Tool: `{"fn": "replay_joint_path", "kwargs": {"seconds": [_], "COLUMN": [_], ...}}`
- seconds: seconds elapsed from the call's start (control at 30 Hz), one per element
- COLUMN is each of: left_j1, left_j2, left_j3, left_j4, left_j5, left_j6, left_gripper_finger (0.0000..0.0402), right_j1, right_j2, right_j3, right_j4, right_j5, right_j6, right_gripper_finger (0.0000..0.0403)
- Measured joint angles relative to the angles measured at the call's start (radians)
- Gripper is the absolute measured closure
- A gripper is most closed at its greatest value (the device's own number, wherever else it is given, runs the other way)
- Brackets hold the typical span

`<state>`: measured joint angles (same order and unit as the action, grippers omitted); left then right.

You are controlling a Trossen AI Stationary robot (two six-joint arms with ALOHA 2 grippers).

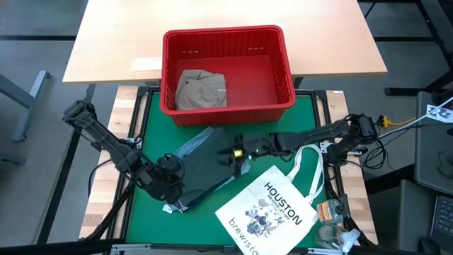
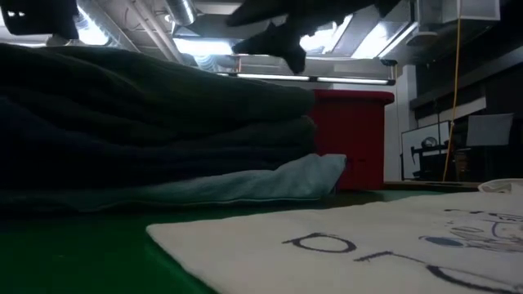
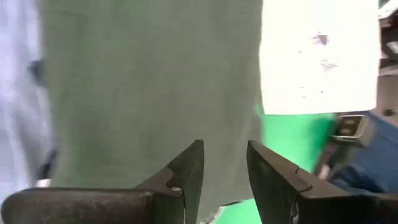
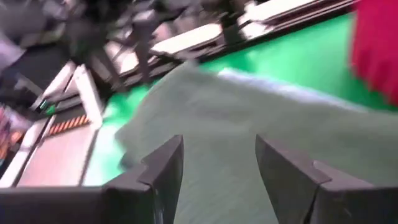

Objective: Fold Laundry from Bin
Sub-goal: Stack the dark green shirt on top of the gray shorts

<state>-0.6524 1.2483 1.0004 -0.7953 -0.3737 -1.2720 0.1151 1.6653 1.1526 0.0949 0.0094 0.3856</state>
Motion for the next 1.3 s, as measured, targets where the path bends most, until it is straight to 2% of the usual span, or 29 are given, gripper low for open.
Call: {"fn": "replay_joint_path", "kwargs": {"seconds": [0.1,0.23,0.33,0.5,0.73,0.9,1.0,1.1,1.3], "left_j1": [-0.02,-0.053,-0.068,-0.064,-0.058,-0.076,-0.086,-0.091,-0.098], "left_j2": [0.008,0.049,0.082,0.095,0.106,0.144,0.178,0.201,0.206], "left_j3": [0.0,0.0,0.0,0.0,0.0,0.0,0.0,0.0,0.0], "left_j4": [0.071,0.171,0.177,0.137,0.207,0.247,0.261,0.277,0.261], "left_j5": [-0.009,-0.01,-0.008,-0.009,0.0,0.0,0.002,0.018,0.095], "left_j6": [0.0,0.0,-0.001,-0.001,-0.001,-0.004,-0.009,-0.009,-0.01], "left_gripper_finger": [0.0285,0.0285,0.0285,0.0285,0.0285,0.0285,0.0285,0.0285,0.0285], "right_j1": [0.059,0.125,0.166,0.21,0.227,0.204,0.17,0.13,0.091], "right_j2": [0.005,0.005,0.005,0.005,0.006,0.031,0.082,0.155,0.307], "right_j3": [-0.001,-0.001,-0.002,-0.002,-0.002,-0.002,-0.002,0.007,0.139], "right_j4": [-0.032,-0.079,-0.082,-0.047,-0.008,0.095,0.22,0.337,0.35], "right_j5": [0.028,0.148,0.217,0.226,0.227,0.32,0.303,0.216,0.086], "right_j6": [-0.025,-0.044,-0.057,-0.055,-0.054,-0.054,-0.055,-0.053,-0.024], "right_gripper_finger": [0.0203,0.0203,0.0203,0.0203,0.0203,0.0203,0.0203,0.0203,0.0203]}}
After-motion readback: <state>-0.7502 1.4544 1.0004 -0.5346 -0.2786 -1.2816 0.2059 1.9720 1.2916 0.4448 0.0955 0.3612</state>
